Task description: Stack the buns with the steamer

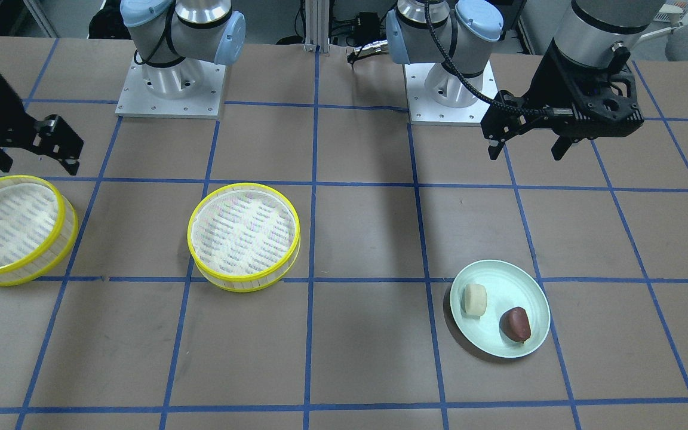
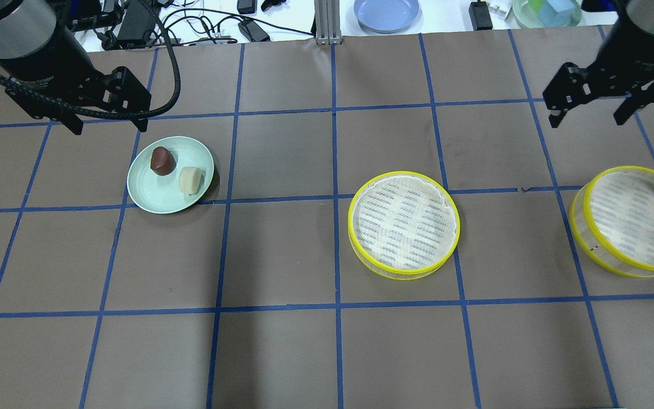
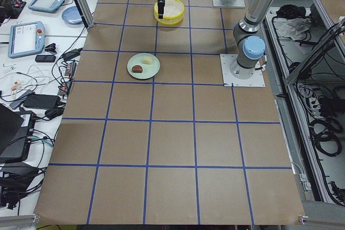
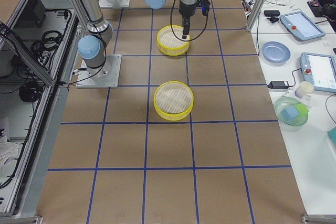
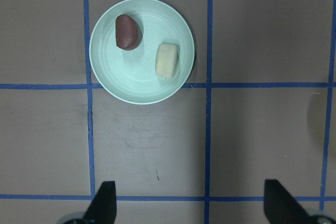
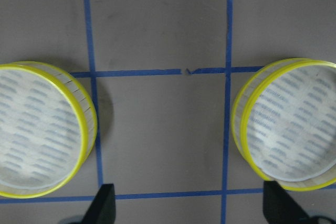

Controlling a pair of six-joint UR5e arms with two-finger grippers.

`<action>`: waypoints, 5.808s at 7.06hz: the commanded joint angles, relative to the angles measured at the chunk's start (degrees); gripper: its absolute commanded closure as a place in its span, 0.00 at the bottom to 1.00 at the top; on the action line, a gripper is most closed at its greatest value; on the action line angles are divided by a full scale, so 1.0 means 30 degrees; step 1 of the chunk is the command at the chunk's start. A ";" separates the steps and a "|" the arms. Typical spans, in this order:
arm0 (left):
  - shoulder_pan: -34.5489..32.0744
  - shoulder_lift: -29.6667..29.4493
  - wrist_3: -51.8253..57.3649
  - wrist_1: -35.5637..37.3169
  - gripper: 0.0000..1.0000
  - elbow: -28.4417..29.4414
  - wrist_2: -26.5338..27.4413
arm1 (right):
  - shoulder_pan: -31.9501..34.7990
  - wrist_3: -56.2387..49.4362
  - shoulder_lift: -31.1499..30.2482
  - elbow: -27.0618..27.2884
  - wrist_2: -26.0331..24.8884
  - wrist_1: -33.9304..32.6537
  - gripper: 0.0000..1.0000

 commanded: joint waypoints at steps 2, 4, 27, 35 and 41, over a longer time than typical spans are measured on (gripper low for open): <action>0.0237 -0.1607 -0.0237 0.3254 0.00 -0.0860 0.0033 | -0.3768 -0.6583 0.3274 0.1039 -0.0615 -0.4602 0.02; 0.1581 -0.3276 -0.0035 0.6506 0.00 -0.2325 -0.0433 | -0.6025 -1.0950 0.6407 0.1039 -0.0263 -0.9108 0.04; -0.6020 -0.7737 -1.0924 0.9630 1.00 -0.1129 -0.6434 | 0.0028 -0.1334 0.2911 0.2616 -0.1171 -0.3476 0.96; -0.9898 -0.8558 -1.3893 0.9923 0.23 -0.2947 -0.7642 | 0.0760 -0.0044 0.2175 0.4202 -0.1140 -0.4620 0.96; -0.9694 -0.8354 -1.2899 1.0129 0.00 -0.2683 -0.7379 | 0.1576 0.0714 0.2410 0.4291 -0.1081 -0.4911 0.96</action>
